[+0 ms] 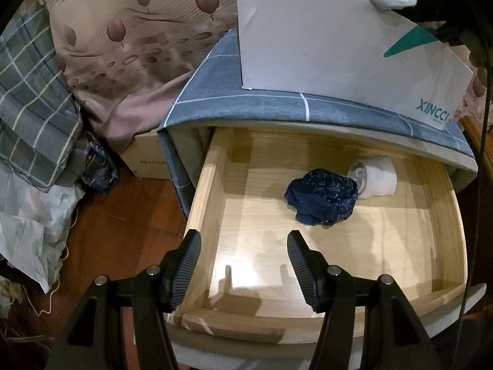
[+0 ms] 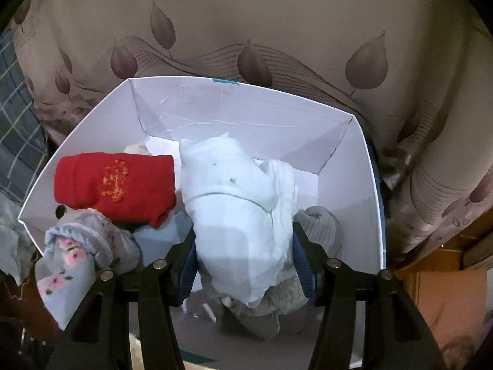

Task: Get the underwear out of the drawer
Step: 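Lower the pale blue underwear into the box and open the right tool, then withdraw the right tool from the box back over the drawer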

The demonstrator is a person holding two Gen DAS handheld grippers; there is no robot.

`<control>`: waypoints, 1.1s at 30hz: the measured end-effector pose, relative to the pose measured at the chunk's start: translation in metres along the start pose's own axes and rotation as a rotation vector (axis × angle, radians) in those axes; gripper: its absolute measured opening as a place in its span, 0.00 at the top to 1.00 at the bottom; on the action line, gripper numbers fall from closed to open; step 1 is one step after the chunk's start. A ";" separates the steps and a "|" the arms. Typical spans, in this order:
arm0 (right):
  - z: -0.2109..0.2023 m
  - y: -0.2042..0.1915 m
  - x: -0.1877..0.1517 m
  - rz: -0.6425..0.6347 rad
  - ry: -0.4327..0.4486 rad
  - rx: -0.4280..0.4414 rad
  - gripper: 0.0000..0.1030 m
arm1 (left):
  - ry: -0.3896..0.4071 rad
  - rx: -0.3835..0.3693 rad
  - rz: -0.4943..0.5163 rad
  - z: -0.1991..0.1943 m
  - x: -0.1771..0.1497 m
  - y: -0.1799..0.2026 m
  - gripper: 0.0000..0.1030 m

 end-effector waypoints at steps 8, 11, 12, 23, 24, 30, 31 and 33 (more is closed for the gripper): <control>-0.009 0.001 0.001 -0.003 0.013 0.017 0.37 | -0.003 0.002 -0.005 0.001 -0.001 -0.001 0.42; -0.016 0.002 0.002 0.007 0.017 0.034 0.35 | -0.004 0.005 -0.004 0.001 -0.001 -0.001 0.42; -0.020 0.001 0.002 0.004 0.022 0.035 0.35 | -0.004 0.005 -0.005 0.001 -0.001 -0.001 0.42; -0.078 0.002 -0.028 -0.075 0.146 0.064 0.35 | -0.005 0.006 -0.025 0.001 -0.002 -0.007 0.42; -0.084 0.002 -0.034 -0.090 0.157 0.066 0.35 | -0.006 0.005 -0.029 0.001 -0.002 -0.008 0.42; -0.107 -0.001 -0.085 -0.216 0.206 0.082 0.36 | -0.005 0.005 -0.060 -0.001 -0.002 -0.015 0.42; -0.108 -0.004 -0.096 -0.248 0.208 0.083 0.36 | -0.007 0.005 -0.067 0.000 -0.002 -0.017 0.42; -0.106 -0.010 -0.117 -0.315 0.205 0.087 0.38 | -0.009 0.005 -0.089 0.000 -0.002 -0.021 0.42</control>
Point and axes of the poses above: each gripper's, at about its wrist camera, not at the fingertips, and z roughly the way its jaws point, y to its right, x to its top, the point moved 4 cm from there along z, roughly the way its jaws point, and after that the axes turned 3 degrees about z, right-handed, at the moved point
